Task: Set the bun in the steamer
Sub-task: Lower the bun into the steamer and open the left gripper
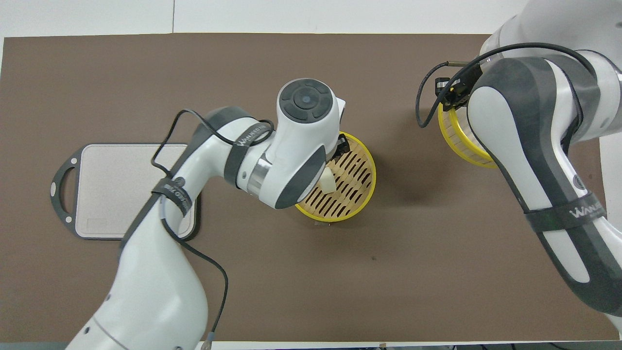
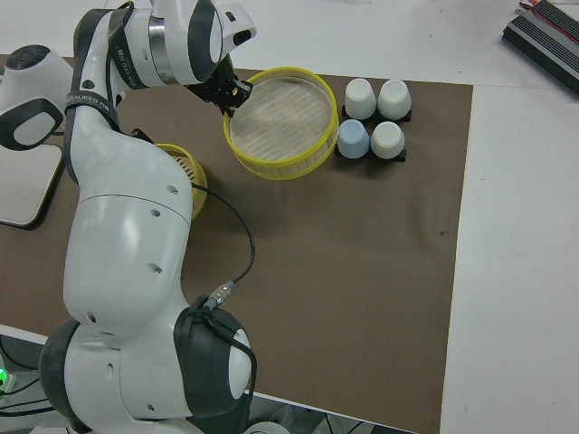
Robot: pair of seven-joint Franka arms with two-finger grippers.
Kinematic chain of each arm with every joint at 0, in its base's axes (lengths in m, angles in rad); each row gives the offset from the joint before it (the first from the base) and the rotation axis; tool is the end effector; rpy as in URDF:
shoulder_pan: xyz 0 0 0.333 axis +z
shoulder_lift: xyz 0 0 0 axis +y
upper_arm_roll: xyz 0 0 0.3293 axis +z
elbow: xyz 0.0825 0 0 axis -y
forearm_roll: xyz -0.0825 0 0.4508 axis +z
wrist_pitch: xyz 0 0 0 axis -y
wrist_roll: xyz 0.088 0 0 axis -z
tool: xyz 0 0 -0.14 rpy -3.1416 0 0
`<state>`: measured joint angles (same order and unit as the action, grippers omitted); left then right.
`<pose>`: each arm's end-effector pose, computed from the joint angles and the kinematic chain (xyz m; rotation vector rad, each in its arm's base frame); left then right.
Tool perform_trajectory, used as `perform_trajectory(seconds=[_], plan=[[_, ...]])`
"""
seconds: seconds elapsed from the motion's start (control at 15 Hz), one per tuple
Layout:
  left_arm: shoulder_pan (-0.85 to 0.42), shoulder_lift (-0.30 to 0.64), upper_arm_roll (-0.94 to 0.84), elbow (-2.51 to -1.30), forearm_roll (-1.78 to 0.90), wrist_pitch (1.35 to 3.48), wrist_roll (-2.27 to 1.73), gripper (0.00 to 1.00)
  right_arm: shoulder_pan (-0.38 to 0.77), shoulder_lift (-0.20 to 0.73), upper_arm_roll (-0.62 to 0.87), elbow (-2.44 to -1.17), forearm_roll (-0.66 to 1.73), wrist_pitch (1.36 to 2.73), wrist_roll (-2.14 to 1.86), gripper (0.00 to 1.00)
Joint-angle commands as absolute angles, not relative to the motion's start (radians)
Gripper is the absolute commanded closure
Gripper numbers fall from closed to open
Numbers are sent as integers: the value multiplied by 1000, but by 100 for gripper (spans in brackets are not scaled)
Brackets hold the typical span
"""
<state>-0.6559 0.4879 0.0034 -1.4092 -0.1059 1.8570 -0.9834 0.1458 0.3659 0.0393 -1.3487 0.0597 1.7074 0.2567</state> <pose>0.5992 -0.4729 0.3760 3.0483 0.5586 -0.1549 0.7265 0.1396 0.4879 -3.0689 0.1266 0.0350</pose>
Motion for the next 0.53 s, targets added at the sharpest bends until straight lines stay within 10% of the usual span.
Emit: perform_trajectory(seconds=[0.0,0.47], plan=[[-560,298,-2,-1550,-94,1804,-944,0,178,325,43,-1419,60,1759,314,100],[-192,103,-2,-1641,-94,1678,-415,0,391,385,41,-1440,9,1897,578,100]])
